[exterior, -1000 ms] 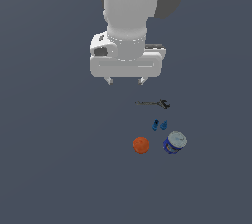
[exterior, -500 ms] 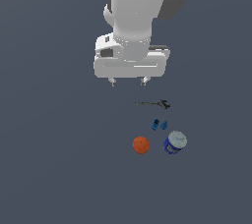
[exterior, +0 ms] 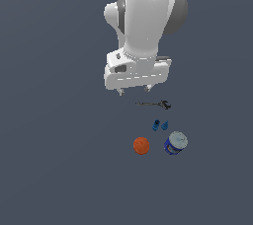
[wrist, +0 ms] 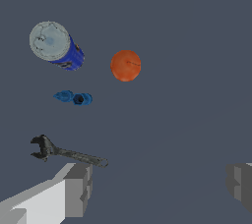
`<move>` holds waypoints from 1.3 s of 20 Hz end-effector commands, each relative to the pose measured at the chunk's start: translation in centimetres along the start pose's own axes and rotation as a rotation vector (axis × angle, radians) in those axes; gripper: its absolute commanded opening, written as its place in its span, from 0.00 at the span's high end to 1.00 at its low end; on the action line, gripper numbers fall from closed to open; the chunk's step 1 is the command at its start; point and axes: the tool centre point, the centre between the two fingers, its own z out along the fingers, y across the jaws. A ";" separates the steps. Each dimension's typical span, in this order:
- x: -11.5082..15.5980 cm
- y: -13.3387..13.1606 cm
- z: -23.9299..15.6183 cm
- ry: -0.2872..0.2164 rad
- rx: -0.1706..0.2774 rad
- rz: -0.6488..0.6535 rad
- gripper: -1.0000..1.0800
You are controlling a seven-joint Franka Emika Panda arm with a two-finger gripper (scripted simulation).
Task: Pick up a designated object from a clutter of objects.
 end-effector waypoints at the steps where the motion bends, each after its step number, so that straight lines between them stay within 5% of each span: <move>1: -0.2 -1.0 1.6 -0.001 -0.006 -0.073 0.04; 26: -8.3 -14.3 18.5 0.021 0.017 -1.021 0.04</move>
